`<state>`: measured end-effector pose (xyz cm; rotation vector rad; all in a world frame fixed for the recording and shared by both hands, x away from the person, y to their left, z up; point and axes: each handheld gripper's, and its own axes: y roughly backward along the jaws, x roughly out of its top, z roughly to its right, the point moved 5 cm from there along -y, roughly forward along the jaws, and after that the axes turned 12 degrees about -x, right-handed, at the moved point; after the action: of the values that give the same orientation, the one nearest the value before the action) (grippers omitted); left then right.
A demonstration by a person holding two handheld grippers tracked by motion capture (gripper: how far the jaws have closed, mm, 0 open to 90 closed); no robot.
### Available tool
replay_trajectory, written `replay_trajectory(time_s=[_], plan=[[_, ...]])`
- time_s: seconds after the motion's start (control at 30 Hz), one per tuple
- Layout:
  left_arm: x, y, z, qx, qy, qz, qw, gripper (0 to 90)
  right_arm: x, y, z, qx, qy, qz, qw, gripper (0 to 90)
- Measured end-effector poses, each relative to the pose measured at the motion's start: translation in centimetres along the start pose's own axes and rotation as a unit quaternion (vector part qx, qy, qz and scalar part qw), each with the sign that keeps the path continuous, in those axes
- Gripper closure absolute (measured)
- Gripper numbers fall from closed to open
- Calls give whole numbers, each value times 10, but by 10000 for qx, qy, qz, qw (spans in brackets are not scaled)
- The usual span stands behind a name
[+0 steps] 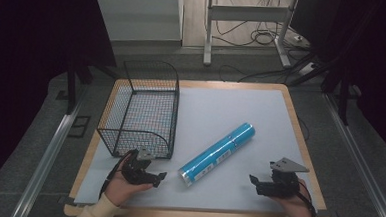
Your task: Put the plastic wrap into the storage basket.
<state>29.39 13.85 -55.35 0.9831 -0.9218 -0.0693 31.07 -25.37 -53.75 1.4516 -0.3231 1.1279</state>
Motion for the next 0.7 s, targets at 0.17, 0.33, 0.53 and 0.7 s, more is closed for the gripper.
replay_trajectory(time_s=[0.17, 0.33, 0.53, 0.7], plan=[[8, 6, 4, -124, 52, 159, 9998, 192, -2, -1, 2, 22, -31, -22, 10000, 117], [12, 6, 11, -136, -63, 171, 9997, 193, -2, -3, 5, 7, -66, -65, 10000, 122], [18, 9, 20, -171, -177, 217, 9995, 208, -4, -3, 4, -15, -18, -116, 9999, 122], [23, 9, 26, -215, -256, 198, 9992, 205, -4, -3, 4, 8, -4, -114, 9999, 123]])
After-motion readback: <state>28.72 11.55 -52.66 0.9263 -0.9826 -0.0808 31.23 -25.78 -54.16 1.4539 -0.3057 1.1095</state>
